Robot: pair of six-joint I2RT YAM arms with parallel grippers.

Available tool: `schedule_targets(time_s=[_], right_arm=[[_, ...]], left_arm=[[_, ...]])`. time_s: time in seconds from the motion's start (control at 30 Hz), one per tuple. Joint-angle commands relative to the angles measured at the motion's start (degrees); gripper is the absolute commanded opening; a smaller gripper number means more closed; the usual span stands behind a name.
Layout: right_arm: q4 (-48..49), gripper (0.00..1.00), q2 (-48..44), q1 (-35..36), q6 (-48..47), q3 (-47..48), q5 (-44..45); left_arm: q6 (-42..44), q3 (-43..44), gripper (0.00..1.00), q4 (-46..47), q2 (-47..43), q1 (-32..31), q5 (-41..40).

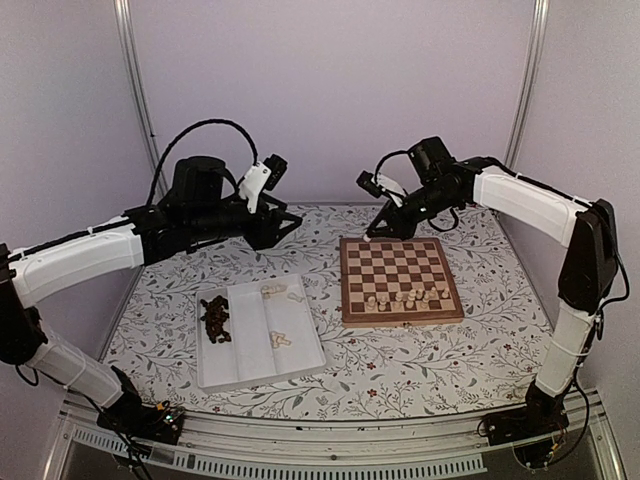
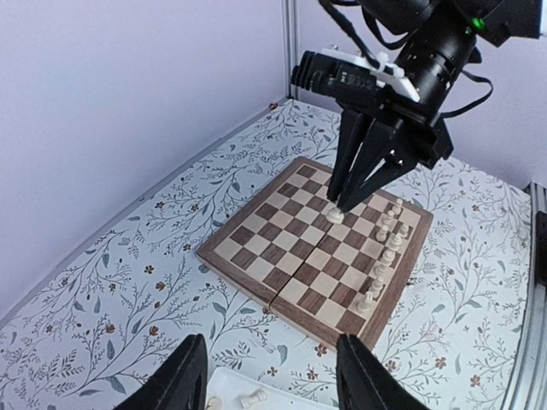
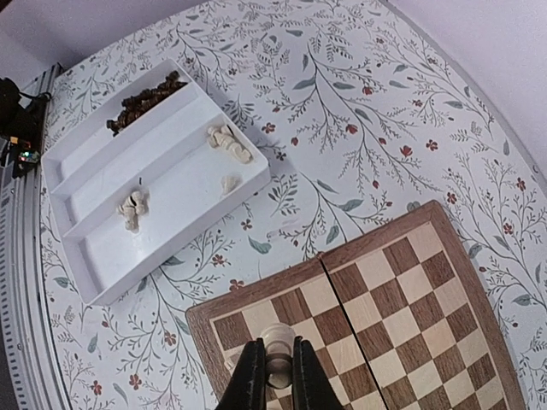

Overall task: Set up the chess pieces on the board
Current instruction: Place the chess piece on the chessboard.

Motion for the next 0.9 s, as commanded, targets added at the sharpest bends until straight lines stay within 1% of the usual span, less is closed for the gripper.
schedule_targets(time_s=[0.0, 0.23, 0.33, 0.5, 0.87], right_arm=[[-4.5, 0.03, -1.8, 0.3, -4.7, -2.9, 6.5], [-6.9, 0.02, -0.9, 0.1, -7.0, -6.9, 18.3], [-7.5, 0.02, -0.6, 0.1, -7.8, -8.5, 21.3], [-9.7, 0.01, 1.7, -0.2, -7.6, -8.7, 22.8], [-9.3, 0.01, 4.3, -0.7, -6.4, -11.4, 22.1]], left_arm=[[1.1, -3.8, 0.52, -0.8, 0.0, 2.0, 2.9], [0.4, -6.0, 0.52, -0.8, 0.1, 3.6, 3.7], [0.2, -5.8, 0.52, -1.2, 0.5, 3.7, 4.2], [-0.2, -5.5, 0.52, -1.8, 1.0, 3.8, 4.3], [-0.2, -5.5, 0.52, -2.0, 1.8, 3.8, 5.1]])
